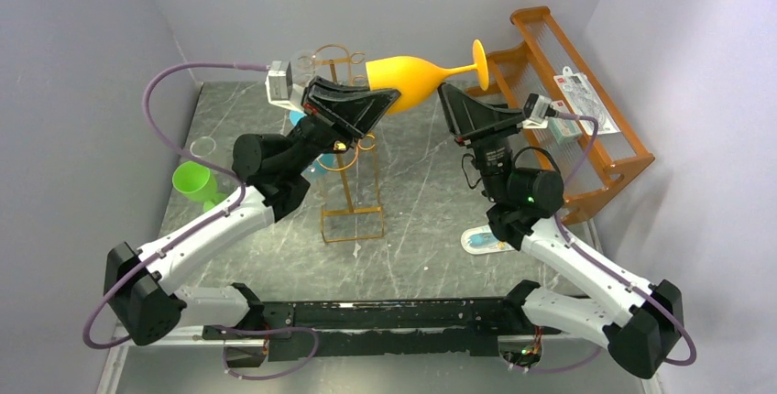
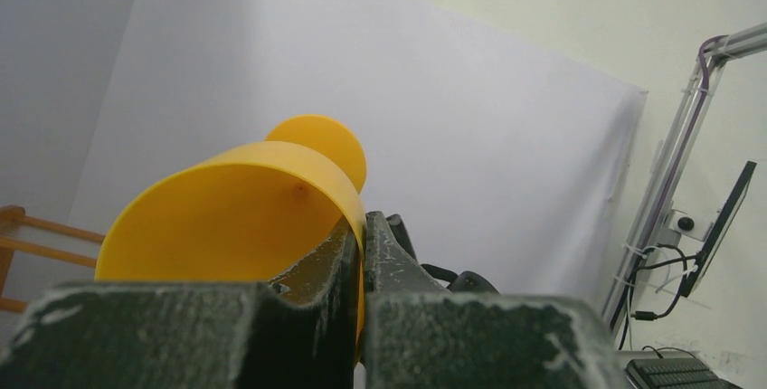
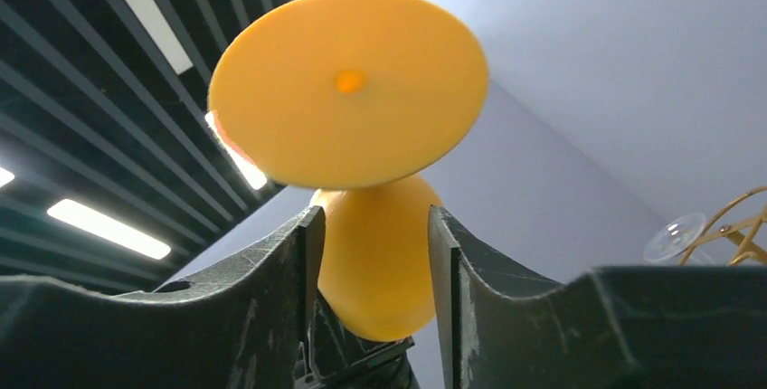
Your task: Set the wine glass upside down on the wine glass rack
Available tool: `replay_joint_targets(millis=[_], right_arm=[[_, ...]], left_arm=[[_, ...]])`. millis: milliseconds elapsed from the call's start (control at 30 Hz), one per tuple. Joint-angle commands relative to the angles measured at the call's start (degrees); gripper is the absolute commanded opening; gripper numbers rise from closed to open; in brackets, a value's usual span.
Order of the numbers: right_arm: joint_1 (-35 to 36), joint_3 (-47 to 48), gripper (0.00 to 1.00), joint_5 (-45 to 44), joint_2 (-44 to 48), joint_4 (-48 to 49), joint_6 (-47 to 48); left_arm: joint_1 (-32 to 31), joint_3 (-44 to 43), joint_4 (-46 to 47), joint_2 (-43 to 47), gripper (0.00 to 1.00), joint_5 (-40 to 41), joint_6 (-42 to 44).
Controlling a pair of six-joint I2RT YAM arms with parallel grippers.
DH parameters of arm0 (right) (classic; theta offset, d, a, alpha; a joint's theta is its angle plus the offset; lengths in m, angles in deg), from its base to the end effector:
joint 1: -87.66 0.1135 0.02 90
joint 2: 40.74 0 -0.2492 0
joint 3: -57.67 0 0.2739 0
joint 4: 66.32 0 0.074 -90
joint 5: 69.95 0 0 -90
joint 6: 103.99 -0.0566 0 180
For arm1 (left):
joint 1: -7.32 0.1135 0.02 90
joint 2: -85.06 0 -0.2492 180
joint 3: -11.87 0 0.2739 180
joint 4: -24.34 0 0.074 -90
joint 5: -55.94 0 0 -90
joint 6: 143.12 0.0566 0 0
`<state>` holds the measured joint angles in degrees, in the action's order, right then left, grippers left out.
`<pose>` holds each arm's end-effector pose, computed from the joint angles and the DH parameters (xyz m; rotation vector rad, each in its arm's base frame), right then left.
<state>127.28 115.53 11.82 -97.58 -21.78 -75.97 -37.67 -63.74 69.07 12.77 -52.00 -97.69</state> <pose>0.1966 0.1523 0.4198 0.3200 0.8264 1.6160 0.2020 -0.2266 0.4618 0.3384 0.8133 -1.5879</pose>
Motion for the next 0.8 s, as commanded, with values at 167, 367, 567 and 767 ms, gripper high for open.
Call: replay_joint_targets(millis=[167,367,567,767], right_arm=[[0.2,2.6,0.46,-1.6,-2.0,4.3,-3.0],[0.2,2.6,0.42,0.3,-3.0,8.1,-1.5],[0.3,3.7,0.28,1.0,-3.7,7.0,-1.0],[0.2,5.3,0.23,1.1,-4.6,5.8,-1.4]], left_arm=[[-1.0,3.6,10.6,2.7,0.05,0.4,1.5],[-1.1,4.6,11.4,2.9,0.05,0.4,1.7],[-1.1,5.8,12.9,2.9,0.05,-0.4,1.3],[-1.2,7.9,14.9,3.5,0.05,-1.0,1.1]])
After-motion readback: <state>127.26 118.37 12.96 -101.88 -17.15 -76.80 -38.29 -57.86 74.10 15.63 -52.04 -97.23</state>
